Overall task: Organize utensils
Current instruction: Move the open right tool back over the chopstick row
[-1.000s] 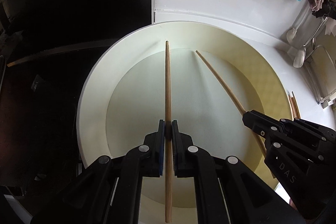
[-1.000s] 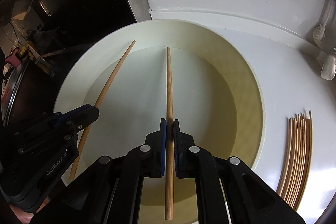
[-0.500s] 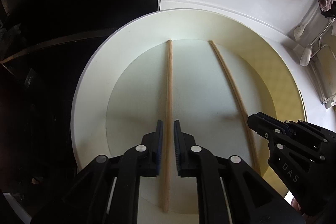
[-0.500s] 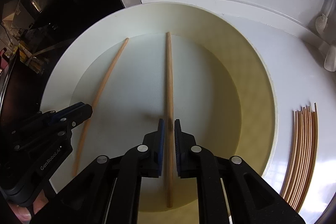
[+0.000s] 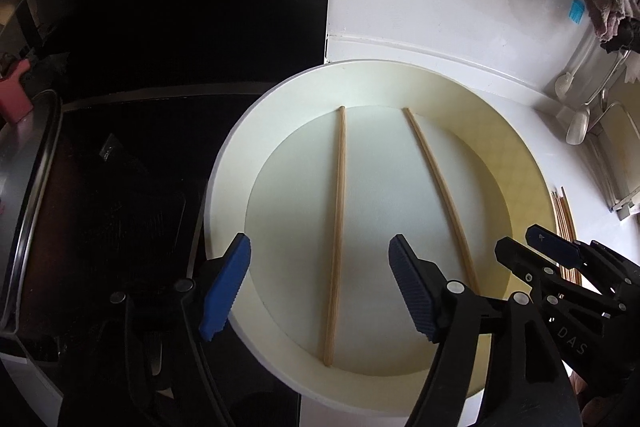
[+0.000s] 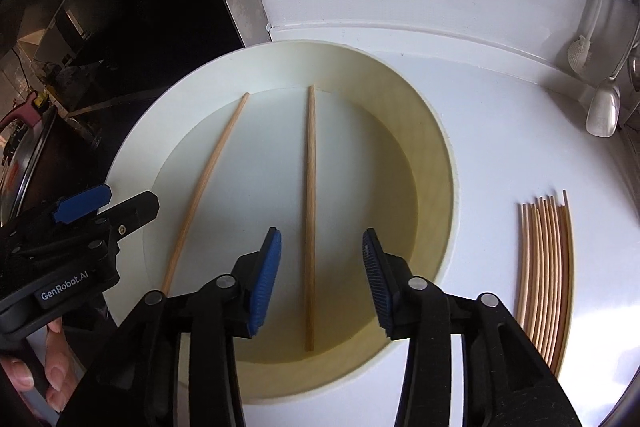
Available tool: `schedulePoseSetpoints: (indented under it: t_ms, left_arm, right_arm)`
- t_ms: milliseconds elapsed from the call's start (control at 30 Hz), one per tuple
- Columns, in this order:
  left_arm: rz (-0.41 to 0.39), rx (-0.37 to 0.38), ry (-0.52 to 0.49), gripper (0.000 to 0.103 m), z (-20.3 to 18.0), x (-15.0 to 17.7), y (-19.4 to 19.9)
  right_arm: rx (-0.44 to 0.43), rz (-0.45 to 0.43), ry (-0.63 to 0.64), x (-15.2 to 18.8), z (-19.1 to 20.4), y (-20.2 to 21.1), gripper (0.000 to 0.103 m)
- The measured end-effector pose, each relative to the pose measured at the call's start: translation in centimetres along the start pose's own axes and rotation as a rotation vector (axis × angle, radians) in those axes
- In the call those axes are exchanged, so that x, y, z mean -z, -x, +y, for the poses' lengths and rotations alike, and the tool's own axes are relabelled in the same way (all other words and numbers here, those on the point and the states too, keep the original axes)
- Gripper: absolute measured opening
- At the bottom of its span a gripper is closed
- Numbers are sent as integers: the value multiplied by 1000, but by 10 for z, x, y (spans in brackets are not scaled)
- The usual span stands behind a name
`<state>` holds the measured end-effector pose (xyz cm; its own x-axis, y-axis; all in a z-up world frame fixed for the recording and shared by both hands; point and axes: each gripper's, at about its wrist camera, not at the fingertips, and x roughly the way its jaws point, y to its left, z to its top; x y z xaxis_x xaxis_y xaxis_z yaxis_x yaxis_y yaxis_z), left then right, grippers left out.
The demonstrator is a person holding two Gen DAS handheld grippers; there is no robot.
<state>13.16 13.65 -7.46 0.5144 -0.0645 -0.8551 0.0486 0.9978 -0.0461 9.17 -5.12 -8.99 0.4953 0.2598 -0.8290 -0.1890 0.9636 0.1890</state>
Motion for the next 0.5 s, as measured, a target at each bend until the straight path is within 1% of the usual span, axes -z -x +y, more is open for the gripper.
schedulePoseSetpoints:
  t_ms: [67,133,200,400,500]
  left_arm:
    - [-12,-2,1,77,-1,6,9]
    - [-15,-2,-2,78,-5,13,16]
    - [-15,-3,-7,79,-11,20,23]
    - [-35,3,-14,85,-32,40,48]
    - [-41,10,-13,86,-45,46,56]
  right_arm:
    - [0,-25,4,7,-1,14,47]
    - [4,-42,8,15,-4,25,50]
    - [5,-51,5,23,-9,35,50]
    - [21,-47,6,55,-29,60,54]
    - [32,-44,-13,71,-46,71,55]
